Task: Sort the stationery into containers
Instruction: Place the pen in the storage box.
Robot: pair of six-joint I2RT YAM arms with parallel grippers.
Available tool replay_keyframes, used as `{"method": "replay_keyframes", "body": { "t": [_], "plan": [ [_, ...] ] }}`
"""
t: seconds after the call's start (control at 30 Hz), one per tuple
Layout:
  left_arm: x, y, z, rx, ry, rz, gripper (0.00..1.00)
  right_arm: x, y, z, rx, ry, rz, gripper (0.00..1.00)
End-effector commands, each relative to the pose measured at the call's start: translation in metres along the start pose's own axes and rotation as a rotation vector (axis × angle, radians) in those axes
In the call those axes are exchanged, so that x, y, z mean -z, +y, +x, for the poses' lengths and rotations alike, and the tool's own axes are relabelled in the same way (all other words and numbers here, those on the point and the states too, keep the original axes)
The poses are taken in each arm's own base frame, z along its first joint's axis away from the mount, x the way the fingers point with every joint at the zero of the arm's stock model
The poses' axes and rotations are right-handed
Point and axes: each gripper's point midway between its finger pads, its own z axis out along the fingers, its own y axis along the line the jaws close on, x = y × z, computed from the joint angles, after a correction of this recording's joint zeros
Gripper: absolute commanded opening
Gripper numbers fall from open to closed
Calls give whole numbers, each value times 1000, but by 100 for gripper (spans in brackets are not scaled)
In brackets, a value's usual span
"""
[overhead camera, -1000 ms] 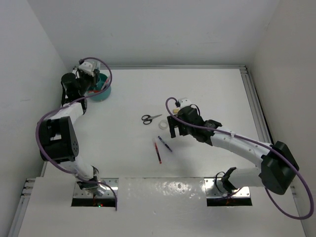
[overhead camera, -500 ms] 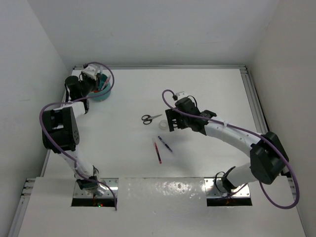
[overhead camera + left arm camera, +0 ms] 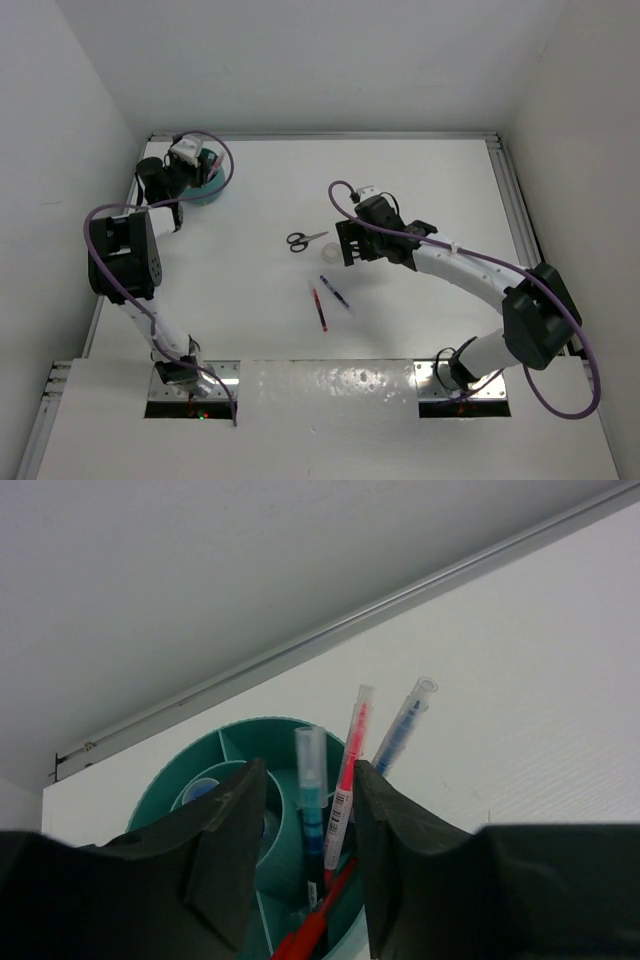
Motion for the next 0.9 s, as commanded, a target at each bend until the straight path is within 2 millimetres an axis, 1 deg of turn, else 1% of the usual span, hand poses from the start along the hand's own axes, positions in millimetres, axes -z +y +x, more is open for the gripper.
{"method": "replay_keyframes", "body": {
  "t": [0.0,0.1,0.13,0.2,0.27,0.33,0.37,0.4,0.43,0.47,0.5,0.53,0.57,0.6,0.63,0.67,0.7,0.73,0.77,0.8,0.83,0.87],
  "plan": [
    [2,13,-17,-28,-53,-23,39,4,4,-16,-14,-38,-15,99],
    [2,17,-30,-4,-78,-26,40,6,5,-20,-16,-48,-18,99],
    [1,20,-38,-2,-94,-28,41,6,5,-20,-13,-48,-20,99],
    [1,19,-53,11,-119,-11,42,6,4,-19,-14,-46,-18,98],
    [1,19,-75,3,-160,10,43,8,5,-21,-15,-56,-24,98],
    [3,20,-87,10,-176,16,43,10,5,-21,-15,-58,-26,98],
    [4,19,-101,8,-195,29,43,12,5,-23,-16,-68,-29,98],
    [5,18,-110,7,-204,40,43,14,5,-23,-17,-73,-31,98],
    [8,13,-125,-20,-226,69,43,16,4,-23,-22,-75,-32,98],
    [11,10,-134,-34,-231,89,43,18,1,-22,-30,-81,-18,98],
    [11,1,-140,-41,-217,131,42,23,-2,-23,-43,-89,-11,98],
    [12,-11,-143,-56,-200,182,43,25,-4,-19,-57,-84,-6,98],
    [17,-46,-127,-96,-115,333,43,27,-6,-19,-70,-87,-4,98],
    [19,-60,-140,-167,-99,413,43,31,-9,-13,-86,-84,0,98],
    [23,-78,-130,-361,-71,512,42,33,-12,-10,-96,-83,4,99],
    [45,-131,-104,-311,81,695,43,40,-14,-9,-110,-89,2,99],
    [56,-150,-92,-353,127,763,43,42,-15,-4,-117,-84,0,99],
    [68,-180,-85,-364,167,843,42,42,-18,5,-138,-67,7,99],
    [84,-213,-85,-343,216,896,42,45,-20,12,-149,-55,12,99],
    [103,-237,-61,-279,285,937,41,48,-23,18,-177,-52,15,98],
    [119,-249,-69,-171,330,887,40,50,-24,21,-186,-53,15,98],
    [115,-267,-82,-159,262,855,40,52,-25,27,-190,-44,20,97]
  ]
}}
